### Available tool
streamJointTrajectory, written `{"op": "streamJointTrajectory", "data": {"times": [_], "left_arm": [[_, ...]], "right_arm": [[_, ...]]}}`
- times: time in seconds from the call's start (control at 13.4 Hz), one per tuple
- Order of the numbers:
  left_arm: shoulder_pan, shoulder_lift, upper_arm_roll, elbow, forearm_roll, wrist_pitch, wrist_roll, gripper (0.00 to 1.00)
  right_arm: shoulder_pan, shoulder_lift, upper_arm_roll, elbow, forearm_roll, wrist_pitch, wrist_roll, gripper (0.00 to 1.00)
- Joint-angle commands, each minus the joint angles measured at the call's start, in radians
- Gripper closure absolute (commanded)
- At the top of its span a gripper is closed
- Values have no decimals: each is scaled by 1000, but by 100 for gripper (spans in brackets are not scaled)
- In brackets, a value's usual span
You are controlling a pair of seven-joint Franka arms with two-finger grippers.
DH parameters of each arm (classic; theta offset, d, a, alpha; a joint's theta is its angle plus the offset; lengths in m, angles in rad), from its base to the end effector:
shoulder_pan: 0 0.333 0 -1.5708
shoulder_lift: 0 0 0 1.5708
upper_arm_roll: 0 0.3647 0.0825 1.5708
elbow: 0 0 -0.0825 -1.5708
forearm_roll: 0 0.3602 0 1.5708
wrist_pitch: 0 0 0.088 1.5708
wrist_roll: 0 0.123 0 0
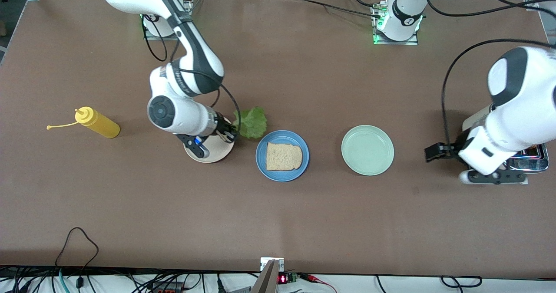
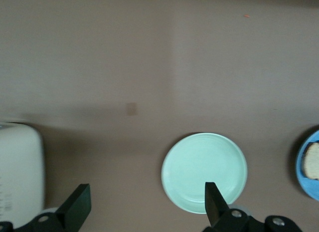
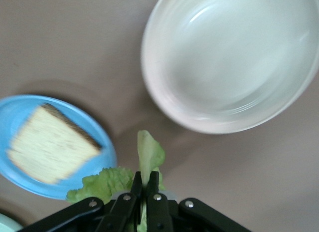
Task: Make sandwich in blue plate with both arms
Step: 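Carry the lettuce to the blue plate while the left gripper returns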
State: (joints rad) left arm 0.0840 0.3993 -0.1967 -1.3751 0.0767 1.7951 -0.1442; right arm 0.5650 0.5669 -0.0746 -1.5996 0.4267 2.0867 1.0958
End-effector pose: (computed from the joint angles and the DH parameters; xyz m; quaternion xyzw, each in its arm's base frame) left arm 0.6755 -0.0435 0.5276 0.9998 0.0158 0.0139 0.0022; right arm 0.5930 0.3558 0.3374 -0.9042 0.3941 0.1401 0.0860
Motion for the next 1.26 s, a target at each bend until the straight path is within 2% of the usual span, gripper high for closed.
{"op": "streamJointTrajectory", "data": {"times": [0.0,0.15,0.3,0.74,1.12,1.19], "left_arm": [[-40,-91,122,-13,-55,-51,107,0],[-21,-146,115,-12,-58,-179,100,0],[-18,-186,117,-42,-52,-213,106,0],[11,-352,105,-268,-52,-128,100,0],[10,-367,103,-280,-52,-129,87,0],[7,-369,103,-280,-52,-131,86,0]], "right_arm": [[61,123,-8,153,23,99,206,95],[76,171,-8,190,38,157,274,95],[95,192,-8,194,75,206,297,95],[124,229,-10,197,101,282,305,93],[121,237,-10,197,101,328,305,93],[121,242,-8,197,101,329,305,89]]}}
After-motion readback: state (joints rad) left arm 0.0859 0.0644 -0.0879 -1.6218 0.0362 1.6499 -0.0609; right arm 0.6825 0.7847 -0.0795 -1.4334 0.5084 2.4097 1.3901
